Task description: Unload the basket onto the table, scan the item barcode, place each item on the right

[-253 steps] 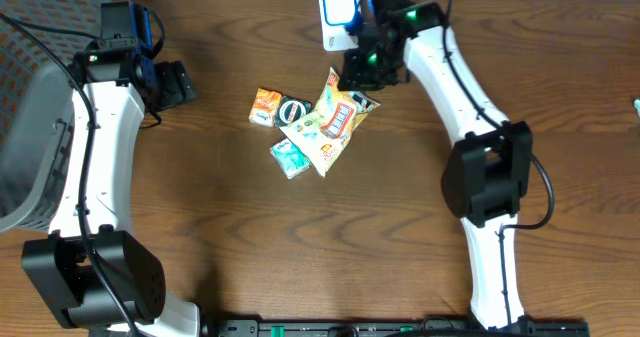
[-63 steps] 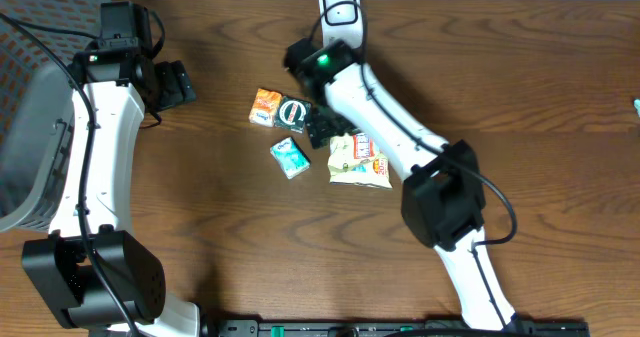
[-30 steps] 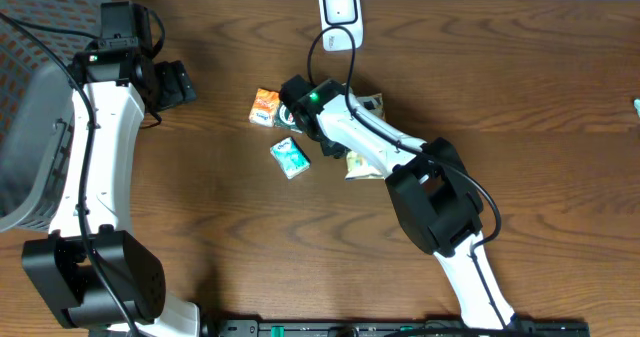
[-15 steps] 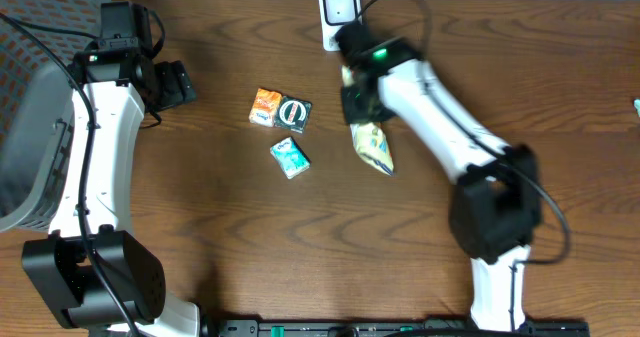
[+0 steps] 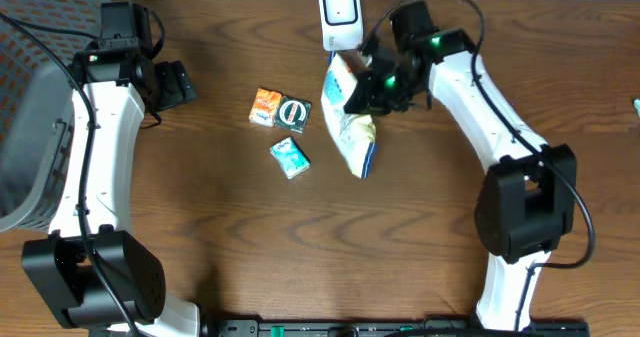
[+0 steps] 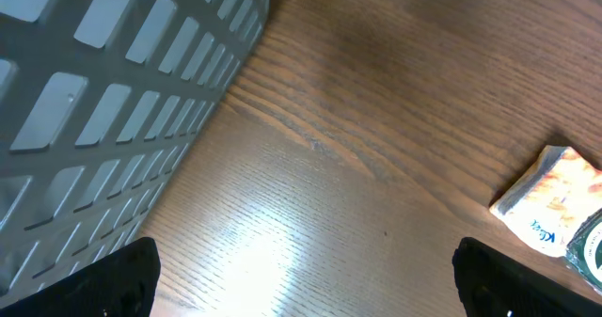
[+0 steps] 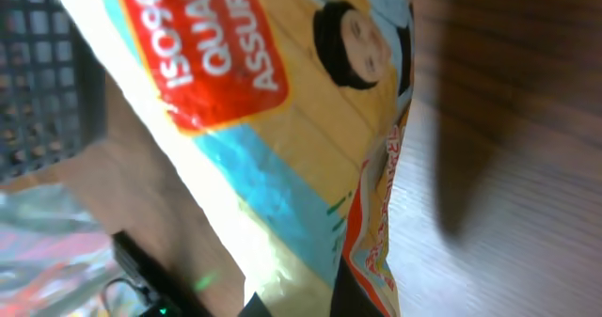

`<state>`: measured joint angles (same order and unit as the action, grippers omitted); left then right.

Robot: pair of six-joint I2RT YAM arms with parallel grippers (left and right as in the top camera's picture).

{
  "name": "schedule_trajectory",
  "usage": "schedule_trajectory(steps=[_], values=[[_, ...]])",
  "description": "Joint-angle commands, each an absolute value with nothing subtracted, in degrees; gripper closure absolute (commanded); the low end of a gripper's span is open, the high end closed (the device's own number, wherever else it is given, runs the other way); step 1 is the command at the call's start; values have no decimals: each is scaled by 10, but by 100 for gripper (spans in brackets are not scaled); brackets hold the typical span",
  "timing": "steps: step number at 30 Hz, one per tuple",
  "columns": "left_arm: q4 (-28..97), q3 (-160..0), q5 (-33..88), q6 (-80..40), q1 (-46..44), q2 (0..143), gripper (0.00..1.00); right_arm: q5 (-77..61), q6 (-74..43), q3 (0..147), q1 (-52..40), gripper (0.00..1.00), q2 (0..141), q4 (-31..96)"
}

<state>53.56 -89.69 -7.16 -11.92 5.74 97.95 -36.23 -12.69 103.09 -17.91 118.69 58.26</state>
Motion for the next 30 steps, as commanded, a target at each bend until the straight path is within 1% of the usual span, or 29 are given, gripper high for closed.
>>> schedule_trajectory(steps=[1,6,8,11,12,16,18,20,24,26,28,30], values=[[537,-894,-70,-114,59,985,2,-447,-148,960,-173,99,1202,533],[537,-894,-70,-114,59,985,2,-437,-172,879,-152,99,1202,475],[537,-894,-70,-114,59,985,3,-392,-171,869,-133,94,1202,485],[537,-894,-70,-114,59,985,3,-322,-171,872,-112,83,1201,510],[537,-894,-70,-114,59,985,3,-302,-171,876,-103,82,1201,522],[537,-894,-70,-114,59,985,2,-235,-171,903,-74,75,1199,576],[537,-894,-70,-114,59,985,2,-208,-170,934,-56,73,1198,620],[537,-894,-70,-114,59,985,2,-204,-160,964,-47,72,1198,652],[537,-894,-70,-114,59,985,2,-199,-140,1047,-43,65,1198,719],[537,-894,-70,-114,59,985,2,-198,-134,1071,-48,66,1198,733],[537,-894,-70,-114,59,985,2,-196,-123,1089,-59,69,1198,742],[537,-894,-70,-114,59,985,3,-194,-117,1091,-74,76,1198,741]])
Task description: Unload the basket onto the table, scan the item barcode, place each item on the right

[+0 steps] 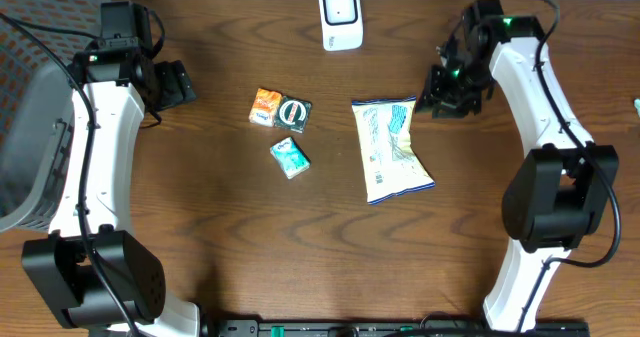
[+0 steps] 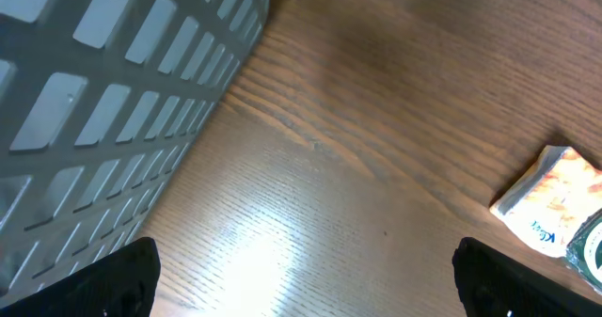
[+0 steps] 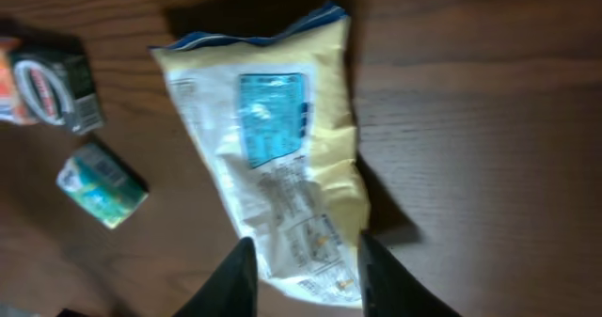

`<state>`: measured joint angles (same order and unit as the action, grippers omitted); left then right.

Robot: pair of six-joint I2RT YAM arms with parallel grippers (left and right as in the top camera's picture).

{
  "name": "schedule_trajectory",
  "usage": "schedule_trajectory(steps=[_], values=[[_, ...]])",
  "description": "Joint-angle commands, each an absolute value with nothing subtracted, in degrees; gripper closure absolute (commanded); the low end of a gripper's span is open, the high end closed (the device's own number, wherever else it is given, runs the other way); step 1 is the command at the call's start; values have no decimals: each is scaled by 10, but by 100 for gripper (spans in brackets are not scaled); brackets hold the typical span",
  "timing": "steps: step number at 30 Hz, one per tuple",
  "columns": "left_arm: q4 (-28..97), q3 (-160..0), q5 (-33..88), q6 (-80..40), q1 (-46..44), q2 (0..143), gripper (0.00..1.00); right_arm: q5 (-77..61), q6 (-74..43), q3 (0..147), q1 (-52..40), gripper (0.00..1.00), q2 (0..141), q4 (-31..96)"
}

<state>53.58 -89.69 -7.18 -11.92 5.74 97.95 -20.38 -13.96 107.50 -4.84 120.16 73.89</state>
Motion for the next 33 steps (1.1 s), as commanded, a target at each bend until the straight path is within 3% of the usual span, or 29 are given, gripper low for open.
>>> schedule_trajectory(steps=[1,5,17,22,26,33], values=[[537,-894,-70,-114,59,985,3,-189,-117,1091,-81,82,1198,740],[537,-894,-70,-114,59,985,3,-119,-139,1087,-119,99,1199,739],[537,-894,-70,-114,59,985,2,-63,-187,1010,-220,99,1200,655],[537,-894,-70,-114,59,985,2,-26,-206,938,-227,95,1200,609],[537,-894,-70,-114,59,985,3,-1,-214,899,-222,98,1200,598],[537,-894,-70,-114,59,985,2,-28,-212,936,-206,99,1198,621]])
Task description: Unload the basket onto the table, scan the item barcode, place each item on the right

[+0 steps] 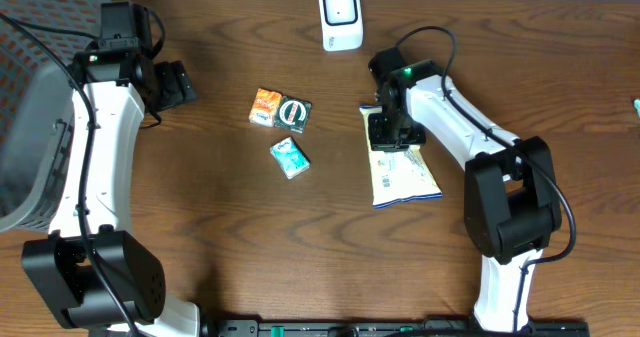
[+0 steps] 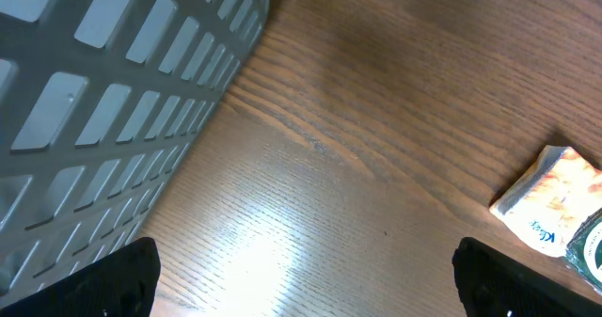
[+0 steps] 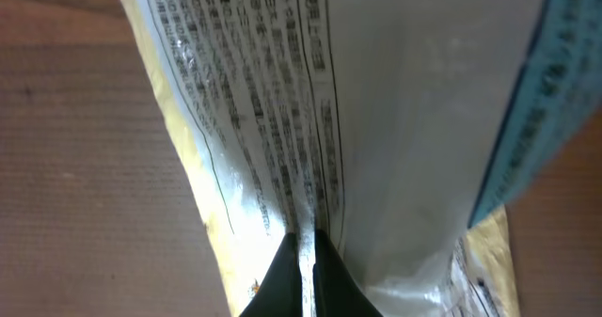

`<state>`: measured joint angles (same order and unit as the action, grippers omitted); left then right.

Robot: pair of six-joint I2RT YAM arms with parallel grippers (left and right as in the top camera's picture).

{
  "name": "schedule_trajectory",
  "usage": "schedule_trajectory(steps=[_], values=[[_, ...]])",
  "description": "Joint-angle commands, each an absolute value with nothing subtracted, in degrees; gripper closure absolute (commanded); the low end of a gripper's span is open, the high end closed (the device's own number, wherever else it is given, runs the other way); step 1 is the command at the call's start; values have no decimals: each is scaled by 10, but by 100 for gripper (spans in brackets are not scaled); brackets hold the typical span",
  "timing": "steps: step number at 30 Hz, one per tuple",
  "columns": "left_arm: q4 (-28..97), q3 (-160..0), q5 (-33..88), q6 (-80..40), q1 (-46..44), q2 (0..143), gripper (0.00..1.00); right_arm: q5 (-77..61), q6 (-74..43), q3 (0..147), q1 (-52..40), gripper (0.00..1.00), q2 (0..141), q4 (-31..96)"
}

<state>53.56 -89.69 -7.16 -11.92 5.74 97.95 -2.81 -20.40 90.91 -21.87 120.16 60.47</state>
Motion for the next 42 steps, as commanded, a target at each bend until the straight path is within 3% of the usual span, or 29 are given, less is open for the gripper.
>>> schedule_trajectory(steps=[1,9,20,31,42], values=[[537,-894,-70,-114,59,985,2,-35,-211,976,-198,99,1198,649],[537,-894,-70,-114,59,985,2,-31,-175,1097,-178,96,1198,734],[537,-894,-70,-114,59,985,2,-32,-175,1037,-185,99,1199,751],[537,-894,-70,-114,59,985,2,-34,-184,896,-203,99,1199,677],[537,-894,-70,-114,59,985,2,-28,-183,996,-190,99,1198,764]])
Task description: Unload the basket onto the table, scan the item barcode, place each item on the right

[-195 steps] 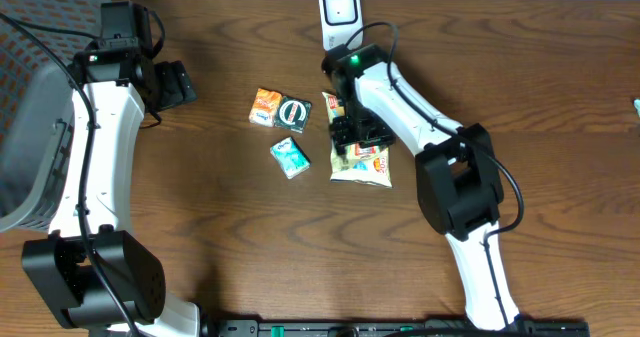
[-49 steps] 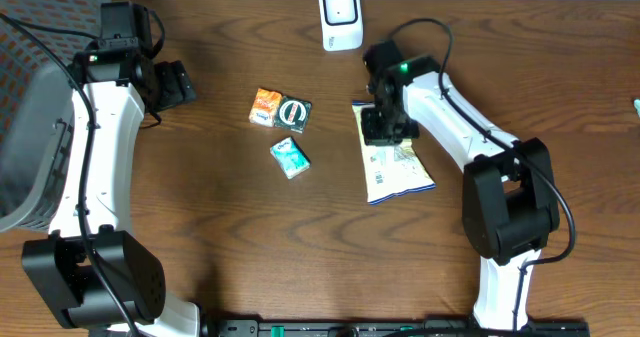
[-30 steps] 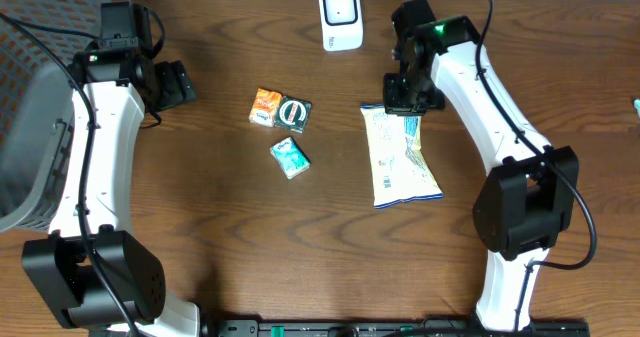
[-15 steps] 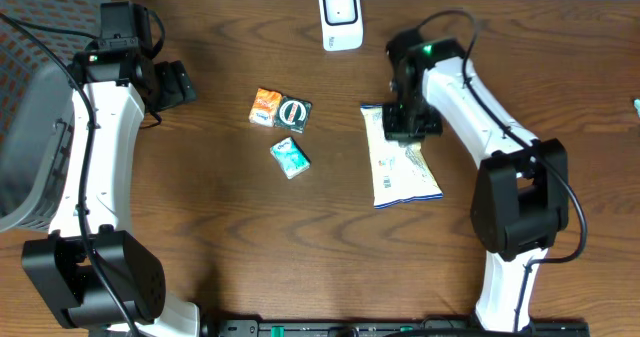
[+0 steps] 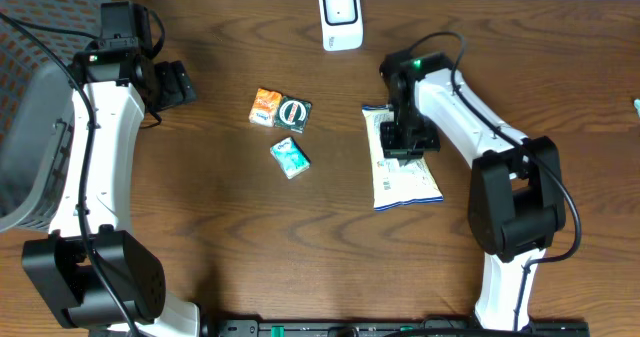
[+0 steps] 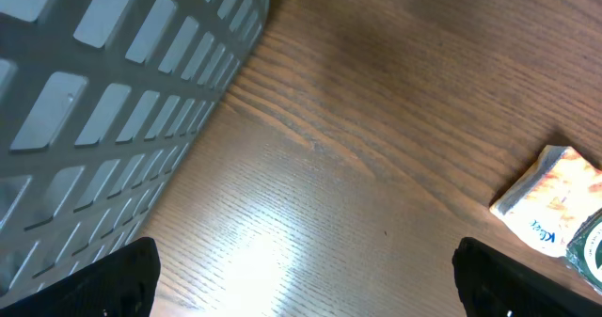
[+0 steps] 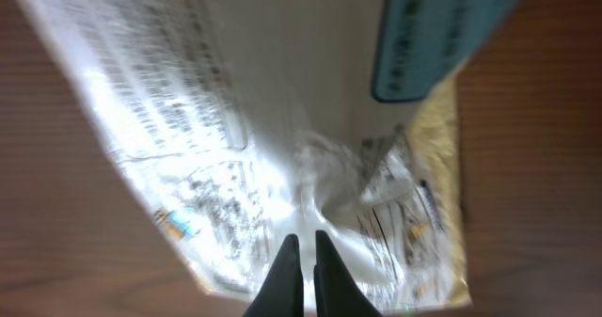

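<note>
The snack bag (image 5: 408,180) lies flat on the table, printed back side up, right of centre. My right gripper (image 5: 405,137) is down on its upper half. In the right wrist view the right gripper (image 7: 304,261) has its fingers almost together, pinching a raised fold of the snack bag (image 7: 282,119). The white barcode scanner (image 5: 340,17) stands at the far edge, above the bag. My left gripper (image 5: 175,85) hangs at the far left, and the left wrist view shows the left gripper (image 6: 306,289) wide open over bare wood.
Three small packs lie left of the bag: an orange one (image 5: 265,107), a dark green one (image 5: 293,113) and a teal one (image 5: 290,157). A grey slotted basket (image 5: 30,127) fills the left edge, close beside the left gripper, basket wall (image 6: 94,72).
My right gripper has shifted a little to the right and toward the bag's lower half, still shut on the bag's back. The bag lies nearly where it was. The left arm is unmoved.
The right gripper first held the bag up near the scanner, front side showing. Then the bag lay flat on the table, back up, with the gripper open and off to its right. After that the gripper was shut on the bag's back seam, where it remains.
</note>
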`<state>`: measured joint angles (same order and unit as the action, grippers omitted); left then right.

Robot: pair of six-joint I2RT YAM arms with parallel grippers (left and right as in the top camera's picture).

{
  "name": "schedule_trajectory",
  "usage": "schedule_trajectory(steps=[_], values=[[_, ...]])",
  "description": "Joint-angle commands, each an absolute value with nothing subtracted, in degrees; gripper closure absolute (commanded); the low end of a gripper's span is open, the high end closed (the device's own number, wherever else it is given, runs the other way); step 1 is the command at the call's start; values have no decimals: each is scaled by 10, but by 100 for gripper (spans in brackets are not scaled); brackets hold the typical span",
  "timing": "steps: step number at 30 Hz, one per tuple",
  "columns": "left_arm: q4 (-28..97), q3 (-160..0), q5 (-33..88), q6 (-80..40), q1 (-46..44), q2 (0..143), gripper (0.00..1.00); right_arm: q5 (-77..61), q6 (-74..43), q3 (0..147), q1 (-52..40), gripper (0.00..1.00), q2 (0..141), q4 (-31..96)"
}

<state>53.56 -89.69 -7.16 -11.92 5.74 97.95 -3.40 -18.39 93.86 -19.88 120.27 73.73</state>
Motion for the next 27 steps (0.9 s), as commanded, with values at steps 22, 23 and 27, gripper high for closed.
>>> schedule_trajectory(steps=[22,23,27], values=[[537,-894,-70,-114,59,985,3,-12,-184,845,-214,2,1199,696],[537,-894,-70,-114,59,985,3,-12,-184,845,-214,1,1199,696],[537,-894,-70,-114,59,985,2,-11,-184,856,-213,1,1199,703]])
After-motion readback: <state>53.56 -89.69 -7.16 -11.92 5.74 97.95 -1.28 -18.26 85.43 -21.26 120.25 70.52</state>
